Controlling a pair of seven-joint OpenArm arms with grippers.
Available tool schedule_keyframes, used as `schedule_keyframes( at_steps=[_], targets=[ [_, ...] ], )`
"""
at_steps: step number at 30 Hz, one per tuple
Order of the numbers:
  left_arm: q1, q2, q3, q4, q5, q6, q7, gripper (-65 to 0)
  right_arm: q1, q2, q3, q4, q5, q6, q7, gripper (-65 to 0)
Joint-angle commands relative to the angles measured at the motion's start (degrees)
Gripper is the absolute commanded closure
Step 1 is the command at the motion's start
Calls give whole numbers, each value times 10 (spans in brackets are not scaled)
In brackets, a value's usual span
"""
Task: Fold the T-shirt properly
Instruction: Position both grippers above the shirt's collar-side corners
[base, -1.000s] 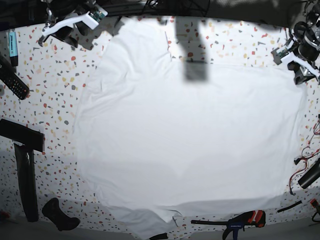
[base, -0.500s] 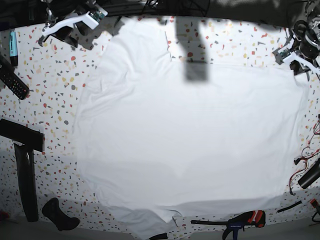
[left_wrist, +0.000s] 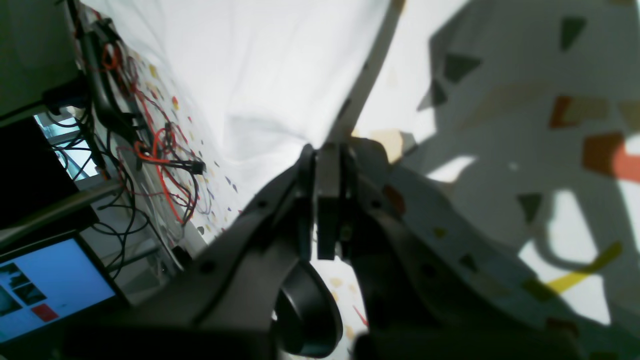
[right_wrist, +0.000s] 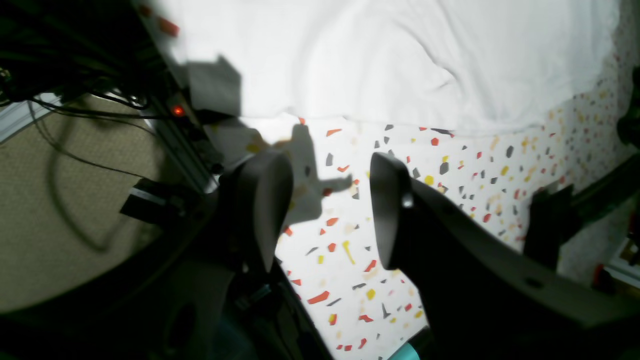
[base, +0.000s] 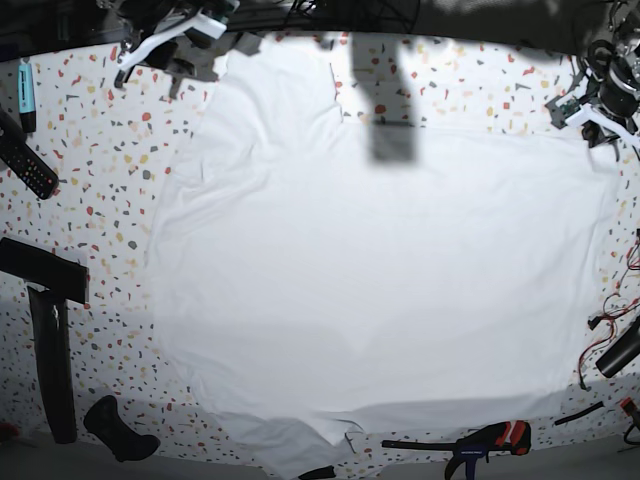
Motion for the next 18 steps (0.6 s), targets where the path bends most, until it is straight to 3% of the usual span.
schedule_keyframes(
  at_steps=[1,6,12,18],
  targets=[
    [-2,-12,-4,8,1,11,0,0,-3,4,2,10,-5,-5,7,-297],
    [-2,-12,-4,8,1,11,0,0,-2,2,2,10,-5,-2,76,-297],
    [-2,-12,-4,8,1,11,0,0,26,1,2,-30,41,47,89,-297],
    [-2,-12,-4,8,1,11,0,0,89,0,-17,-116,42,94,124,-297]
  ],
)
